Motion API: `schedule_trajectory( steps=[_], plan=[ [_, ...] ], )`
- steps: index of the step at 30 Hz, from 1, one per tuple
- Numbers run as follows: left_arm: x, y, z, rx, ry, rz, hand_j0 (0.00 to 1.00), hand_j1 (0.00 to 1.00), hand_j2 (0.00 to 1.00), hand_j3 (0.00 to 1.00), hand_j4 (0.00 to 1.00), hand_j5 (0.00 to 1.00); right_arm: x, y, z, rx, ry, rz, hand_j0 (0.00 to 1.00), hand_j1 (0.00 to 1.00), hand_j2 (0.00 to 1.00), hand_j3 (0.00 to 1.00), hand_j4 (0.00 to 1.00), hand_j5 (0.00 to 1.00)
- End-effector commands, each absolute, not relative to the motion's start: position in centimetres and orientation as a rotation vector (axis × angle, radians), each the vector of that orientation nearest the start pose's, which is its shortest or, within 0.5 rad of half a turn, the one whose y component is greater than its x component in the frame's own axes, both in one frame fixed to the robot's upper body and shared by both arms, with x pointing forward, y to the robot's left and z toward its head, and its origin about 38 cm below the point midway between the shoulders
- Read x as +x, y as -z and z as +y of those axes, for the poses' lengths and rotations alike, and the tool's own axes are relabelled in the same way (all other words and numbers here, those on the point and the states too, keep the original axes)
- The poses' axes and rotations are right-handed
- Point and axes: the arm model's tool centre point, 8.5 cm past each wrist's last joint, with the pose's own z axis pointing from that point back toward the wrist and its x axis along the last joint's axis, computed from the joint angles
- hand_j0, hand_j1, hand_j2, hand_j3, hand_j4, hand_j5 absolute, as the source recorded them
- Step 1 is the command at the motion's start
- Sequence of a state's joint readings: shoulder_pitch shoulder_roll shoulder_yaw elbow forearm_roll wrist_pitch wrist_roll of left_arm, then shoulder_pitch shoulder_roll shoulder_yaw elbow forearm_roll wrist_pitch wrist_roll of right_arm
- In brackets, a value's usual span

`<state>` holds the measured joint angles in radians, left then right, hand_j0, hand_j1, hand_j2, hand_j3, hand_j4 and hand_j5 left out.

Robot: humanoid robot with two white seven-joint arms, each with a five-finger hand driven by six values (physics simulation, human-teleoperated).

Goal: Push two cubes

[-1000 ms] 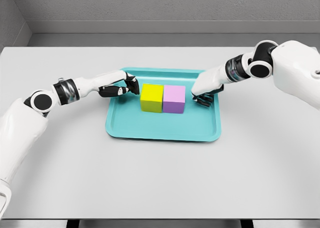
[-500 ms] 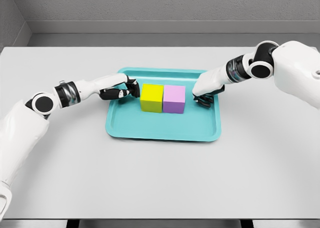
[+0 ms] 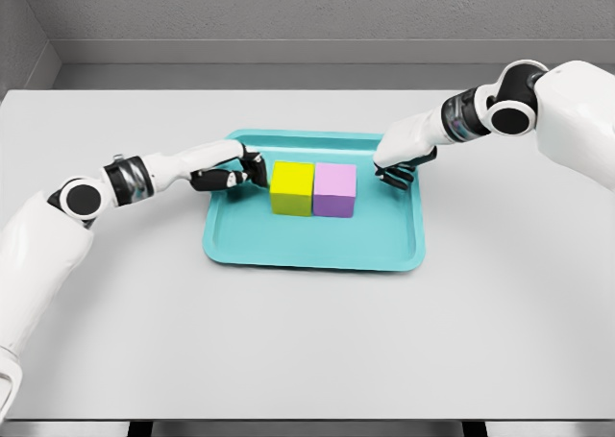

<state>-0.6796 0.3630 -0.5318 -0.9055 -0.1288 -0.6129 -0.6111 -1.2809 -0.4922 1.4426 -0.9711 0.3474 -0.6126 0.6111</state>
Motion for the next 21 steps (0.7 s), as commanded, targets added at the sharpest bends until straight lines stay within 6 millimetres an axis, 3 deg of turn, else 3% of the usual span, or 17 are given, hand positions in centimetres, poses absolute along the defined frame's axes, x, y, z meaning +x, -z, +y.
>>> schedule_trajectory(
  steps=[1, 4, 7, 8, 9, 10, 11, 12, 13, 14, 16, 17, 19, 21],
  plan=[
    [49.2, -12.4, 23.3, -0.096, 1.503, -1.563, 0.38, 0.38, 0.38, 0.38, 0.38, 0.38, 52.2, -20.0, -19.2, 0.387, 3.345, 1.150, 0.16, 0.16, 0.16, 0.16, 0.16, 0.16],
    [49.2, -12.5, 23.5, -0.094, 1.500, -1.564, 0.38, 0.38, 0.38, 0.38, 0.38, 0.38, 52.4, -20.5, -20.3, 0.419, 3.358, 1.146, 0.16, 0.16, 0.16, 0.16, 0.16, 0.16],
    [49.0, -14.8, 25.4, -0.070, 1.488, -1.615, 0.38, 0.38, 0.38, 0.38, 0.38, 0.38, 52.5, -20.8, -20.8, 0.438, 3.364, 1.142, 0.16, 0.16, 0.16, 0.16, 0.16, 0.16],
    [48.6, -16.5, 25.4, -0.082, 1.484, -1.675, 0.38, 0.38, 0.38, 0.38, 0.38, 0.38, 52.6, -21.0, -21.6, 0.455, 3.376, 1.141, 0.16, 0.16, 0.16, 0.16, 0.16, 0.16],
    [47.9, -17.3, 28.0, -0.055, 1.479, -1.669, 0.39, 0.39, 0.39, 0.39, 0.39, 0.39, 52.8, -21.5, -22.8, 0.491, 3.390, 1.140, 0.17, 0.17, 0.17, 0.17, 0.17, 0.17],
    [47.4, -17.6, 28.3, -0.052, 1.490, -1.673, 0.42, 0.42, 0.42, 0.42, 0.42, 0.42, 53.0, -21.9, -23.1, 0.509, 3.393, 1.142, 0.18, 0.18, 0.18, 0.18, 0.18, 0.18],
    [46.1, -18.6, 30.4, -0.031, 1.473, -1.697, 0.53, 0.53, 0.53, 0.53, 0.53, 0.53, 53.4, -22.6, -24.5, 0.557, 3.412, 1.159, 0.19, 0.19, 0.19, 0.19, 0.19, 0.19],
    [45.0, -20.2, 33.1, 0.026, 1.472, -1.704, 0.77, 0.77, 0.77, 0.77, 0.77, 0.77, 53.9, -23.2, -26.2, 0.615, 3.440, 1.188, 0.20, 0.20, 0.20, 0.20, 0.20, 0.20],
    [44.2, -19.8, 34.3, 0.044, 1.442, -1.706, 1.00, 1.00, 1.00, 1.00, 1.00, 1.00, 54.5, -23.4, -27.8, 0.668, 3.479, 1.202, 0.23, 0.23, 0.23, 0.23, 0.23, 0.23],
    [43.6, -19.2, 35.1, 0.053, 1.441, -1.677, 1.00, 1.00, 1.00, 1.00, 1.00, 1.00, 54.7, -23.2, -28.9, 0.696, 3.510, 1.198, 0.34, 0.34, 0.34, 0.34, 0.34, 0.34],
    [43.7, -18.9, 35.6, 0.067, 1.447, -1.654, 1.00, 1.00, 1.00, 1.00, 1.00, 1.00, 54.8, -23.5, -30.5, 0.741, 3.537, 1.197, 0.73, 0.73, 0.73, 0.73, 0.73, 0.73],
    [43.7, -18.7, 35.8, 0.069, 1.443, -1.647, 1.00, 1.00, 1.00, 1.00, 1.00, 1.00, 54.4, -23.9, -33.3, 0.800, 3.571, 1.188, 1.00, 1.00, 1.00, 1.00, 1.00, 1.00],
    [43.8, -18.0, 36.4, 0.082, 1.439, -1.615, 1.00, 1.00, 1.00, 1.00, 1.00, 1.00, 54.3, -23.8, -33.6, 0.806, 3.577, 1.187, 1.00, 1.00, 1.00, 1.00, 1.00, 1.00],
    [43.9, -17.1, 36.5, 0.098, 1.453, -1.578, 1.00, 1.00, 1.00, 1.00, 1.00, 1.00, 53.7, -24.1, -36.2, 0.858, 3.611, 1.172, 1.00, 1.00, 1.00, 1.00, 1.00, 1.00]
  ],
)
